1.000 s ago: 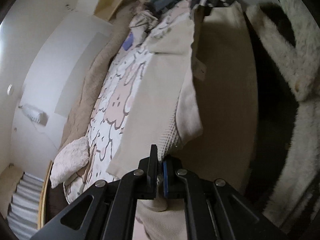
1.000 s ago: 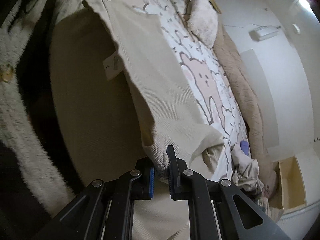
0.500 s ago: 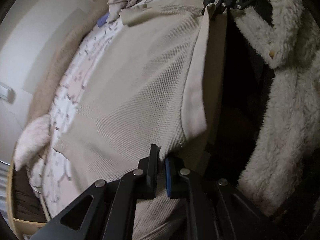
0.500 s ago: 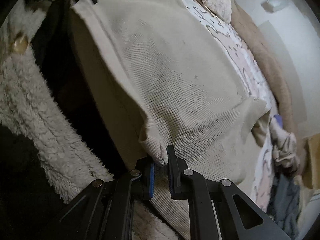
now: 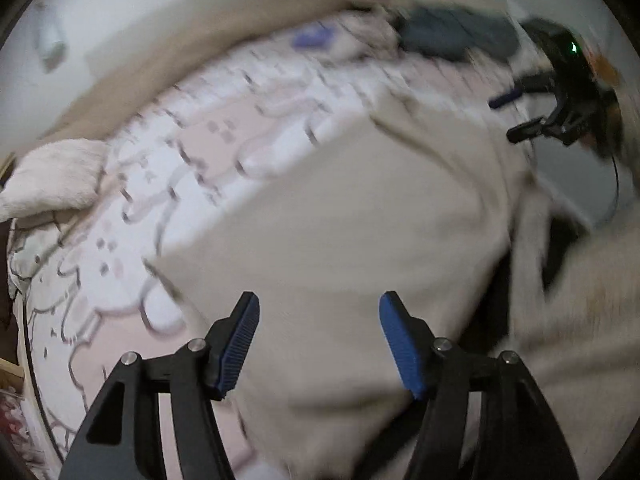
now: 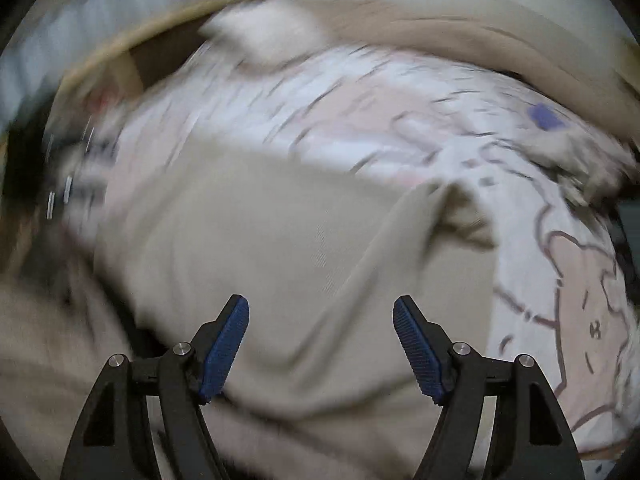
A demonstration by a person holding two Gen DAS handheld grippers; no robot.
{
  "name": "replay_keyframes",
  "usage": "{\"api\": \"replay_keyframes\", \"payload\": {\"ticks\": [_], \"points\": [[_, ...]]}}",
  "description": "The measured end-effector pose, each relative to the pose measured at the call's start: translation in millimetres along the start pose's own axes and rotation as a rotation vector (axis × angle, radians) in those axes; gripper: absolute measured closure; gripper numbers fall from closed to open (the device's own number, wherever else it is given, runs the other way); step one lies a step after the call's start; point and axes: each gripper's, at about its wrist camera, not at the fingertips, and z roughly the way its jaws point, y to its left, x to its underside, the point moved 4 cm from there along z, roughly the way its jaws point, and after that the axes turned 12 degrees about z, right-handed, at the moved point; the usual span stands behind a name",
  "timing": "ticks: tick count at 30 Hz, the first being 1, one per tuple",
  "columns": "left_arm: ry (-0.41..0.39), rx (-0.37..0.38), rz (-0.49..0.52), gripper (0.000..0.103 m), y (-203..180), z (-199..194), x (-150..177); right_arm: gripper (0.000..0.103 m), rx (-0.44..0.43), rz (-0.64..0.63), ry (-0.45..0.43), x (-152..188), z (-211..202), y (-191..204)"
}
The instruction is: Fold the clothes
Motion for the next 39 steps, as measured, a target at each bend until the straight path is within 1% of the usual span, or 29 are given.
{"api": "replay_keyframes", "payload": {"ticks": [1, 2, 3, 6, 7, 8, 9, 11, 13, 16, 18, 20, 21, 22, 23, 26, 29, 31, 32, 34, 35, 37, 39], "points": [[-0.030, 0.004, -0.038, 0.041, 7.3, 7.9, -12.1, 0.028, -0.027, 0.099, -0.022, -20.1, 3.0, -12.9], [-0.050, 0.007, -0.077, 0.041, 13.9, 19.5, -23.4, 0.028, -0.066, 0.202, -0.026, -37.9, 10.0, -26.7], [-0.056, -0.006, -0.108, 0.041, 19.0, 33.4, -31.5, 0.028, -0.089, 0.275, -0.019, -49.7, 18.0, -37.4], [-0.063, -0.063, -0.189, 0.041, 32.5, 76.4, -52.2, 0.029, -0.099, 0.456, 0.003, -85.7, 49.4, -69.9], [-0.055, -0.087, -0.230, 0.041, 38.4, 93.8, -53.6, 0.034, -0.099, 0.489, 0.011, -96.4, 59.8, -77.9], [-0.043, -0.112, -0.276, 0.041, 44.7, 112.3, -53.0, 0.042, -0.102, 0.511, 0.031, -106.4, 72.6, -84.4], [-0.033, -0.132, -0.308, 0.041, 50.7, 122.9, -52.9, 0.044, -0.106, 0.532, 0.052, -116.3, 85.5, -90.7], [-0.001, -0.172, -0.364, 0.041, 57.9, 148.9, -42.2, 0.046, -0.069, 0.546, 0.096, -126.2, 107.7, -98.3], [0.027, -0.198, -0.401, 0.041, 60.4, 170.5, -28.3, 0.048, -0.013, 0.559, 0.145, -123.5, 124.3, -103.0], [0.053, -0.218, -0.427, 0.041, 60.1, 192.0, -9.9, 0.048, 0.072, 0.578, 0.219, -118.8, 148.6, -110.0], [0.054, -0.232, -0.436, 0.040, 57.4, 202.2, 1.7, 0.049, 0.075, 0.586, 0.225, -118.3, 157.1, -113.4], [0.026, -0.259, -0.435, 0.037, 55.0, 203.6, 5.5, 0.072, 0.068, 0.601, 0.236, -118.7, 164.5, -114.7], [0.021, -0.262, -0.437, 0.035, 55.2, 203.1, 6.0, 0.078, 0.064, 0.610, 0.233, -118.6, 167.2, -115.5], [0.017, -0.261, -0.441, 0.035, 55.7, 202.8, 6.6, 0.092, 0.067, 0.616, 0.221, -117.4, 167.9, -116.5], [0.010, -0.254, -0.448, 0.034, 56.8, 202.7, 8.0, 0.095, 0.071, 0.621, 0.209, -116.2, 168.5, -117.5], [-0.010, -0.227, -0.473, 0.034, 60.9, 202.3, 11.4, 0.097, 0.084, 0.647, 0.093, -108.2, 142.2, -124.0], [-0.021, -0.216, -0.482, 0.034, 62.2, 202.1, 12.2, 0.097, 0.095, 0.677, -0.067, -96.2, 90.2, -138.7], [-0.023, -0.217, -0.481, 0.033, 62.1, 201.9, 12.0, 0.097, 0.109, 0.713, -0.105, -87.0, 72.7, -158.2], [-0.024, -0.217, -0.481, 0.033, 62.4, 201.9, 12.3, 0.099, 0.138, 0.742, -0.114, -80.9, 68.7, -171.3], [-0.025, -0.215, -0.483, 0.033, 62.8, 202.0, 12.5, 0.100, 0.280, 0.764, -0.128, -69.1, 68.3, -202.8], [-0.025, -0.215, -0.483, 0.033, 62.6, 202.1, 12.5, 0.100, 0.311, 0.774, -0.117, -63.3, 70.4, -215.8], [-0.024, -0.216, -0.483, 0.033, 62.4, 202.4, 12.6, 0.100, 0.309, 0.819, -0.121, -53.6, 72.0, -229.2], [-0.024, -0.216, -0.483, 0.033, 62.2, 202.8, 12.8, 0.100, 0.206, 0.843, -0.150, -48.0, 67.6, -225.7]]}}
